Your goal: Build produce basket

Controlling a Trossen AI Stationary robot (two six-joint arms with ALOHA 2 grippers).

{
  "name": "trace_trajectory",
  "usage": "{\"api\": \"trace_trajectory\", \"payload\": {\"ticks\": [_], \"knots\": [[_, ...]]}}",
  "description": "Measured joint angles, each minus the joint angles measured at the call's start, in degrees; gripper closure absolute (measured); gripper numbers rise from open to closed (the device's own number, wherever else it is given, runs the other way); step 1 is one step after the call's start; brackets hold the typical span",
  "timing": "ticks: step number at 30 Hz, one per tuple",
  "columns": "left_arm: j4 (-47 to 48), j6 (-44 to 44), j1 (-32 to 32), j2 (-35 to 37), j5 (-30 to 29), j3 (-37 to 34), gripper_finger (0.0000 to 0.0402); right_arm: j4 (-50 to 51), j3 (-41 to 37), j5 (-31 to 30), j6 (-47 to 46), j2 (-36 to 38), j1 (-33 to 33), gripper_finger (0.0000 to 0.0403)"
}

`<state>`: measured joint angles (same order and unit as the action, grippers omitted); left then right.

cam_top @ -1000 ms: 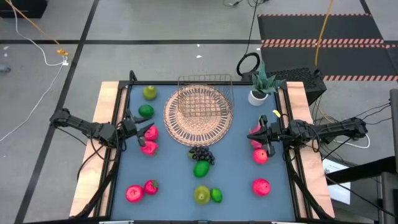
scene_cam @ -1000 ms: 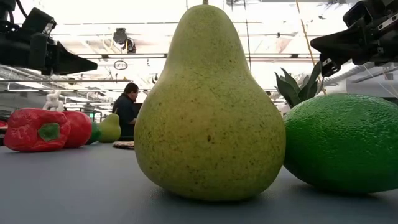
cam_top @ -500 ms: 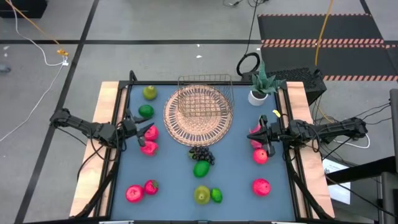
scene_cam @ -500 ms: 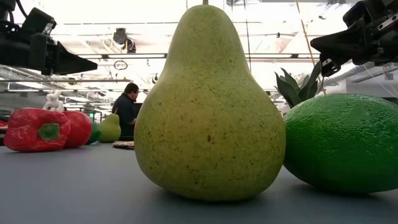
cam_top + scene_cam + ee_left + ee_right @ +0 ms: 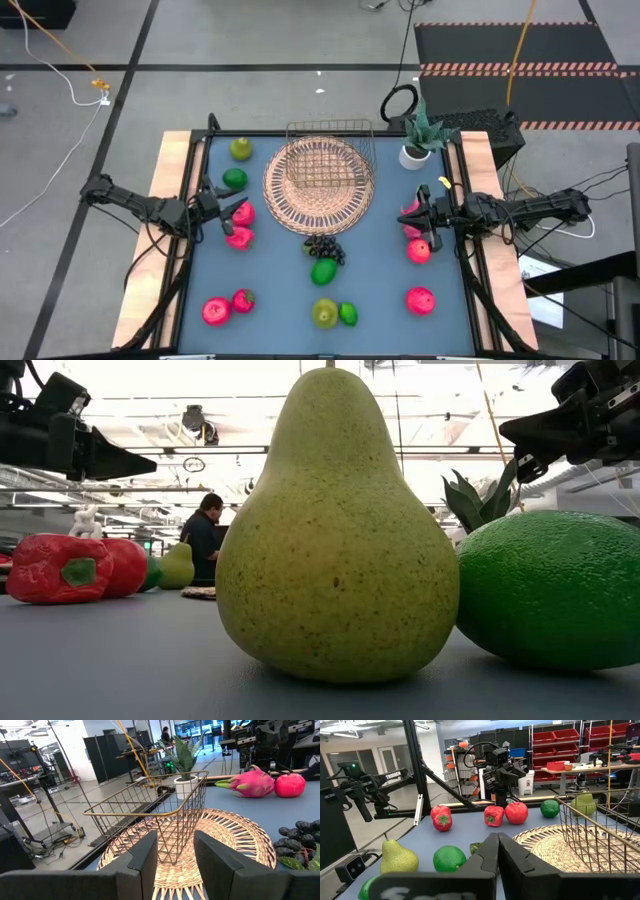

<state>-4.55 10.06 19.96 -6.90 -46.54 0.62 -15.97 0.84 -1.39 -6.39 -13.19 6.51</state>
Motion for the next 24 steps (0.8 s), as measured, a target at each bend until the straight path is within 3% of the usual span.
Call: {"api": "trace_trajectory", "payload": {"ticks": [16,24], "knots": [[0.0,0.0,0.0,0.0,0.0,0.0,0.0270,-8.5,0.0,-1.7,-3.5,-1.3,0.0,0.0403],[0.0,0.0,0.0,0.0,0.0,0.0,0.0270,-4.5,0.0,-1.4,-4.9,-7.5,0.7,0.0374]]}}
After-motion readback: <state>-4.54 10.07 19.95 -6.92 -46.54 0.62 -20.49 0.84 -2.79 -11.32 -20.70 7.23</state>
